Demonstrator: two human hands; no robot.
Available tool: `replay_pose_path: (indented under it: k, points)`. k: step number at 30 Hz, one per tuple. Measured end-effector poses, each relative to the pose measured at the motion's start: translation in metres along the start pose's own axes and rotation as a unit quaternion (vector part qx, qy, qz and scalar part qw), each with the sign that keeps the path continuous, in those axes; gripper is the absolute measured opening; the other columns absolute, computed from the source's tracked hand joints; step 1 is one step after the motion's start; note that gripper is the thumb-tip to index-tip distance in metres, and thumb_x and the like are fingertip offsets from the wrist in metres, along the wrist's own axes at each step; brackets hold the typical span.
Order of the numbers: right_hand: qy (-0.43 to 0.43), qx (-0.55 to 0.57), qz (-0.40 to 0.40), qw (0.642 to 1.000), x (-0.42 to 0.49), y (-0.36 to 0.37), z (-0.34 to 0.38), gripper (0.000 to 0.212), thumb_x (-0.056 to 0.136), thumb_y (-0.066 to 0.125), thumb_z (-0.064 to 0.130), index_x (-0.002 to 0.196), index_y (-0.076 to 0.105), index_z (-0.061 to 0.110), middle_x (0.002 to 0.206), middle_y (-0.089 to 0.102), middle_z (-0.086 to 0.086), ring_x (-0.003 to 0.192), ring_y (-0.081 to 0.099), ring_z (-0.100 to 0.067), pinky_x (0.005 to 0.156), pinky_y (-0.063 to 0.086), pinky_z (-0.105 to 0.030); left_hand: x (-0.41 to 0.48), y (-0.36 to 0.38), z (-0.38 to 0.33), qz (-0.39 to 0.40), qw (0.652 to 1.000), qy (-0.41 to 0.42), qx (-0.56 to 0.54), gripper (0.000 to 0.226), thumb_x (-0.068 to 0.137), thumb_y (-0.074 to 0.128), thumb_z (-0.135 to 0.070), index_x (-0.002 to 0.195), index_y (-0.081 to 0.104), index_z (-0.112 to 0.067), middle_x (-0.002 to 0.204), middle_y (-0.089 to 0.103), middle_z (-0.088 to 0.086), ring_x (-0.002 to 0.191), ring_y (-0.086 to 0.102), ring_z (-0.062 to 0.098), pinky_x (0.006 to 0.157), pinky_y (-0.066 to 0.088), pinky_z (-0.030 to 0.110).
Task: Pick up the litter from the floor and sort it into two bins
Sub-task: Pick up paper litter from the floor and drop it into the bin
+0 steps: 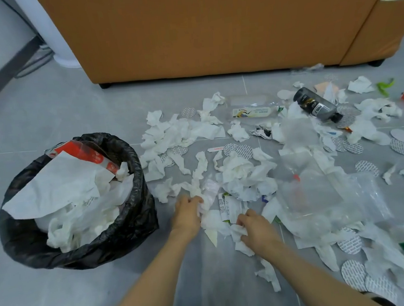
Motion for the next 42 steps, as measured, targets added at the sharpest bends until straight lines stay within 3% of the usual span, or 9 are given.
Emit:
replay_pose_path:
  k: [5, 10, 16, 21, 29, 32, 34, 38, 42]
  points:
    - [0.019, 0.041, -0.016, 0.999, 0.001, -0.003, -0.003, 0.016, 0.087, 0.048, 0.005, 0.095, 0.058, 0.015, 0.096, 0.048, -0.002, 0.080, 0.048, -0.017, 0.066, 0.034, -0.024, -0.007, 0.007, -0.004, 0.016, 1.000, 0.011, 0.001, 0.036, 0.083, 0.049, 0.003, 0.110, 0.056, -0.020, 0.112, 0.046, 0.005, 0.102, 0.050, 0.022, 0.088, 0.049, 0.034]
    - [0.058, 0.209, -0.089, 0.972, -0.005, -0.038, -0.012, 0.019, 0.082, 0.057, 0.007, 0.072, 0.050, 0.022, 0.074, 0.055, 0.005, 0.076, 0.054, -0.016, 0.056, 0.035, -0.018, -0.015, -0.011, -0.012, -0.018, 0.997, 0.004, -0.078, 0.028, 0.085, 0.051, 0.000, 0.107, 0.060, -0.016, 0.111, 0.053, 0.009, 0.096, 0.058, 0.024, 0.085, 0.050, 0.034]
    - [0.080, 0.415, -0.171, 0.890, -0.007, -0.119, -0.002, 0.014, 0.079, 0.071, 0.012, 0.088, 0.062, 0.016, 0.085, 0.062, 0.000, 0.078, 0.056, -0.015, 0.062, 0.040, -0.022, -0.027, -0.083, -0.041, -0.122, 0.964, 0.009, -0.235, 0.024, 0.085, 0.063, -0.009, 0.109, 0.064, -0.011, 0.099, 0.060, 0.001, 0.093, 0.059, 0.016, 0.076, 0.042, 0.019]
    - [0.029, 0.556, -0.124, 0.821, -0.014, -0.174, 0.033, 0.020, 0.080, 0.070, 0.008, 0.099, 0.065, 0.010, 0.096, 0.068, -0.010, 0.085, 0.064, -0.024, 0.082, 0.053, -0.043, -0.047, -0.153, -0.058, -0.184, 0.932, 0.036, -0.310, 0.026, 0.085, 0.066, -0.014, 0.111, 0.062, -0.011, 0.098, 0.058, -0.003, 0.089, 0.054, 0.011, 0.066, 0.037, 0.014]
    - [-0.090, 0.634, -0.038, 0.767, -0.033, -0.222, 0.137, 0.029, 0.084, 0.066, 0.008, 0.112, 0.061, 0.004, 0.096, 0.065, -0.012, 0.081, 0.063, -0.022, 0.068, 0.053, -0.030, -0.099, -0.257, -0.037, -0.276, 0.896, 0.036, -0.346, 0.031, 0.086, 0.066, -0.022, 0.116, 0.060, -0.018, 0.103, 0.061, -0.001, 0.089, 0.056, 0.015, 0.077, 0.043, 0.025]
    - [-0.120, 0.633, 0.000, 0.765, -0.035, -0.221, 0.180, 0.031, 0.084, 0.067, 0.009, 0.114, 0.060, 0.004, 0.099, 0.066, -0.011, 0.083, 0.064, -0.021, 0.066, 0.053, -0.028, -0.121, -0.283, -0.013, -0.309, 0.885, 0.028, -0.347, 0.025, 0.086, 0.065, -0.021, 0.111, 0.061, -0.020, 0.101, 0.066, -0.002, 0.077, 0.059, 0.016, 0.071, 0.046, 0.023]
    - [-0.135, 0.625, 0.024, 0.769, -0.035, -0.217, 0.207, 0.033, 0.085, 0.067, 0.010, 0.116, 0.059, 0.005, 0.104, 0.066, -0.013, 0.085, 0.065, -0.021, 0.067, 0.053, -0.028, -0.134, -0.297, 0.006, -0.334, 0.881, 0.010, -0.334, 0.022, 0.087, 0.064, -0.018, 0.108, 0.060, -0.020, 0.091, 0.063, -0.009, 0.066, 0.058, 0.003, 0.062, 0.044, 0.015]
    - [-0.170, 0.607, 0.073, 0.773, -0.037, -0.205, 0.259, 0.035, 0.087, 0.065, 0.010, 0.120, 0.056, 0.004, 0.110, 0.065, -0.015, 0.089, 0.066, -0.020, 0.074, 0.056, -0.027, -0.159, -0.313, 0.045, -0.376, 0.874, -0.031, -0.306, 0.024, 0.087, 0.063, -0.017, 0.111, 0.061, -0.019, 0.095, 0.059, -0.006, 0.090, 0.056, 0.012, 0.075, 0.042, 0.024]
    - [-0.181, 0.590, 0.098, 0.781, -0.034, -0.187, 0.293, 0.026, 0.093, 0.056, 0.008, 0.118, 0.056, 0.002, 0.107, 0.065, -0.013, 0.091, 0.064, -0.020, 0.080, 0.055, -0.029, -0.169, -0.311, 0.076, -0.386, 0.878, -0.062, -0.277, 0.026, 0.085, 0.063, -0.015, 0.111, 0.062, -0.015, 0.104, 0.062, -0.002, 0.091, 0.058, 0.016, 0.075, 0.047, 0.029]
Point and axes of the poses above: each hand's wrist, its own x-axis towards the middle knuckle, its own y-axis out of the palm, z = x × y, the point moved 9 cm from there along x, towards the middle knuckle
